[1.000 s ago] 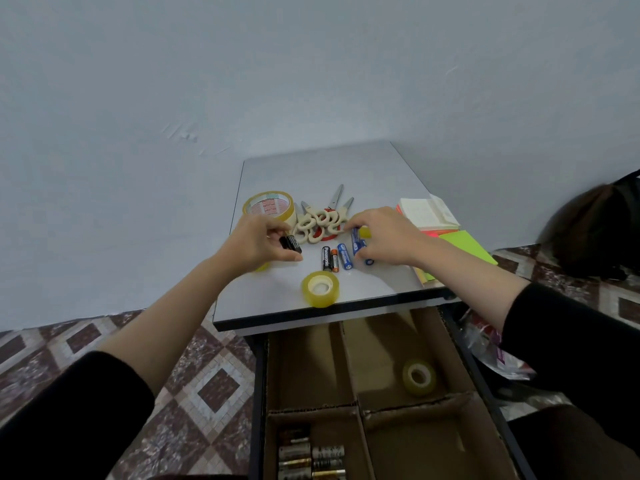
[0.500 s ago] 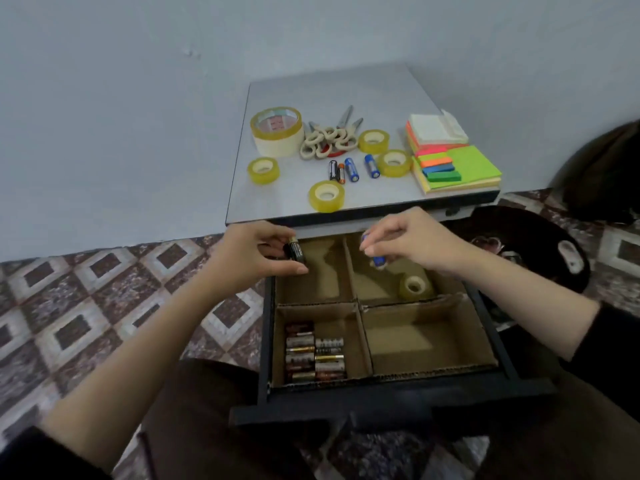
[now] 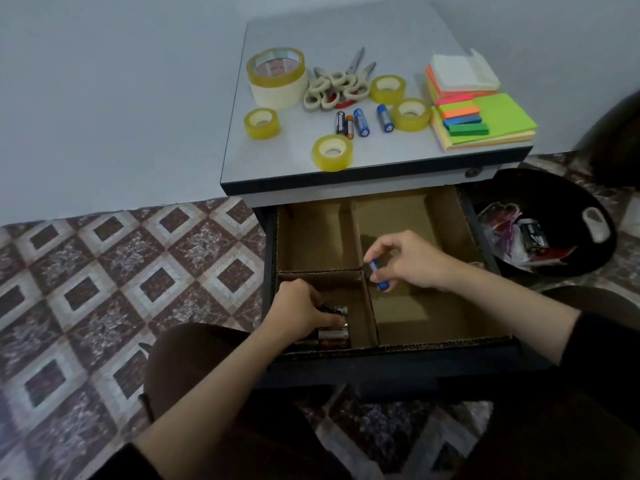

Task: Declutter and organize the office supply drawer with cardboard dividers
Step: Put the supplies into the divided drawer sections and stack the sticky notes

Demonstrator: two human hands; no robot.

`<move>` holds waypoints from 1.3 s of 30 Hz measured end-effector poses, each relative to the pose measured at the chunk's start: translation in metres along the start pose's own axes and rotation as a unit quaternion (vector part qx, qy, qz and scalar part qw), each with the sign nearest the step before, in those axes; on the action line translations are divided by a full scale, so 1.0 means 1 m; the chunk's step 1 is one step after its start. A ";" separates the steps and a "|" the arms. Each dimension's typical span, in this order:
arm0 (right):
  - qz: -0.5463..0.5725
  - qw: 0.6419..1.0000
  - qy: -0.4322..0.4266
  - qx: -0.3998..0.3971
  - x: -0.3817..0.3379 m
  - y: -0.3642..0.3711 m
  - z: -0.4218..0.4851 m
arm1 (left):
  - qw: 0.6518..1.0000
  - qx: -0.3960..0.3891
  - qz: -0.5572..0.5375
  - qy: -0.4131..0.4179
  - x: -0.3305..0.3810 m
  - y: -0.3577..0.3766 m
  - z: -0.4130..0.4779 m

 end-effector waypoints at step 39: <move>0.062 0.996 0.001 -0.067 0.006 -0.007 0.009 | 0.961 0.011 0.252 0.111 0.014 0.033 0.022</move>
Point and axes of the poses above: each hand's wrist, its own z-axis towards the middle knuckle, its own y-axis out of the palm, x = y × z, the point moved 7 cm from there along z, towards the middle knuckle, and after that the axes turned 9 degrees about -x, right-handed, at the moved point
